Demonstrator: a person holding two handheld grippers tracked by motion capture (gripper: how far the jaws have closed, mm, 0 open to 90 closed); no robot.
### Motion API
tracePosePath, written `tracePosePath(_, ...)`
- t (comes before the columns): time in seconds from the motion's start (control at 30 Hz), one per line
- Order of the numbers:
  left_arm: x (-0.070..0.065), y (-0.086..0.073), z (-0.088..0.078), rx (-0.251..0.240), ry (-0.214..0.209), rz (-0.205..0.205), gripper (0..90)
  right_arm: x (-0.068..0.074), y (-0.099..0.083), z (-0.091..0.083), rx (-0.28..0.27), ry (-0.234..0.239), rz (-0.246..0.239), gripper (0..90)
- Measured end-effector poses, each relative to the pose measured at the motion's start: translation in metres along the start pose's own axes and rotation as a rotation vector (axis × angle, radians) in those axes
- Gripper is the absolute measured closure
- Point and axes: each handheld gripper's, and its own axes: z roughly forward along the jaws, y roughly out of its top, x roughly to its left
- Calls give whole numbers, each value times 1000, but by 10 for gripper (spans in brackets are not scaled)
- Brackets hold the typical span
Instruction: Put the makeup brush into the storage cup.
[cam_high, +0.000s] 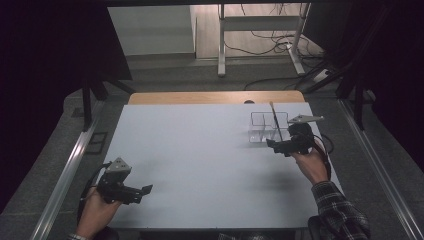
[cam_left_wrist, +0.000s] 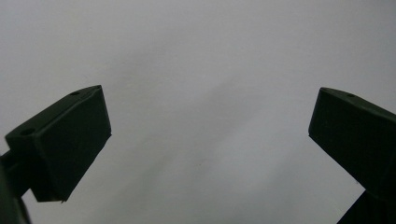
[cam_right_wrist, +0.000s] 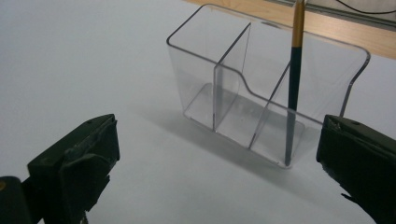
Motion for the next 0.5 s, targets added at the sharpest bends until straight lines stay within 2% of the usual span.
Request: tracePosePath(0.5, 0, 0, 0, -6, 4, -5, 0, 12, -13, -11, 26, 16, -28, 0)
